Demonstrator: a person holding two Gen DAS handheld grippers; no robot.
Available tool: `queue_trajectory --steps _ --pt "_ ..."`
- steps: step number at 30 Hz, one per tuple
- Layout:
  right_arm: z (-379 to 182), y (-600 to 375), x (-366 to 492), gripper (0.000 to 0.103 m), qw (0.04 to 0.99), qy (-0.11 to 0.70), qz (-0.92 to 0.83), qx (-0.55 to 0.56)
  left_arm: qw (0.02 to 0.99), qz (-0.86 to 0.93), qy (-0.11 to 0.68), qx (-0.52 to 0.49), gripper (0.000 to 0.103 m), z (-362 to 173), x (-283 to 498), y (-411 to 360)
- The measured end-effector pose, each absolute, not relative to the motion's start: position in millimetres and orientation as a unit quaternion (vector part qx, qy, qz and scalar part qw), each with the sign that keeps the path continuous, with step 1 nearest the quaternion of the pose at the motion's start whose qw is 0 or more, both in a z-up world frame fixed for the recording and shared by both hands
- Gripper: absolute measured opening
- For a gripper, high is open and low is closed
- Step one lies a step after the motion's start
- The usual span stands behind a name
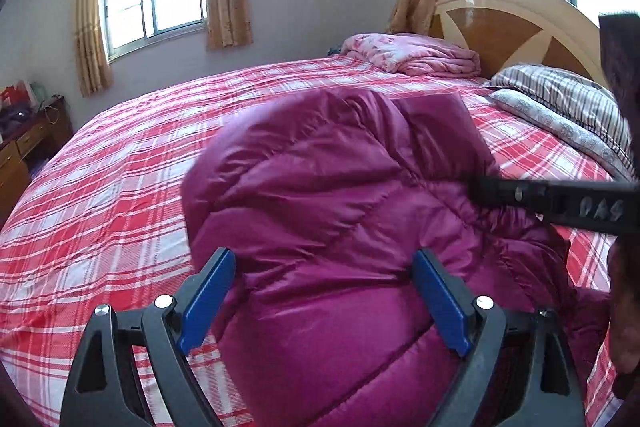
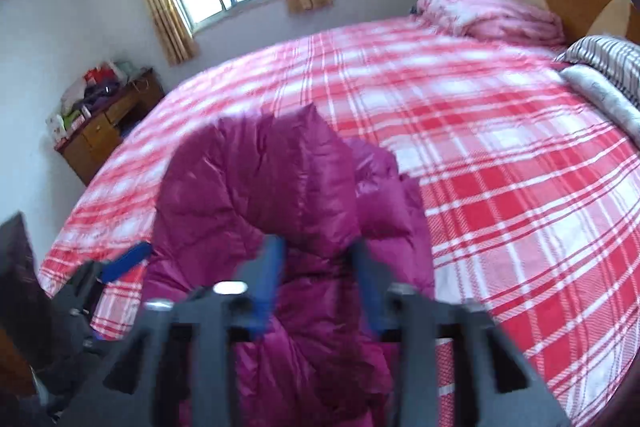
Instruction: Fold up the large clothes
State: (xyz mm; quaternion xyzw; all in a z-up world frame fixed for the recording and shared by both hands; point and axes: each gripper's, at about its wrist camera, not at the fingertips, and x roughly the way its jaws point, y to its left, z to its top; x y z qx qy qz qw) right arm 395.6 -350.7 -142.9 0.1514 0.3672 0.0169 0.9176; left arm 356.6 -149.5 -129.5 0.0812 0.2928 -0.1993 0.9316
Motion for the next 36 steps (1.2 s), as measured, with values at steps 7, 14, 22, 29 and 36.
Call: queue_trajectory --steps 7,14,22,29,36 --pt "-155.8 -363.4 352.2 0.009 0.917 0.369 -0.059 0.137 0.940 -0.166 0.292 0.055 0.090 -123.1 376.1 -135.9" --pt "-130.9 -372.0 336.2 0.045 0.927 0.322 -0.123 0.149 0.939 -0.153 0.289 0.107 0.091 -129.9 376.6 -155.1" --pt "-95.8 -336.8 384.6 0.046 0.945 0.296 -0.070 0.123 0.948 -0.089 0.297 0.066 0.091 -100.2 404.0 -153.6" --pt "-161.3 -351.0 397.8 0.046 0.923 0.349 -0.084 0.139 0.933 -0.079 0.336 0.098 0.091 -137.9 412.7 -174.9" --pt "-175.7 -360.6 397.6 0.046 0.923 0.348 -0.084 0.145 0.925 -0.076 0.350 0.126 0.096 -154.1 418.2 -190.4"
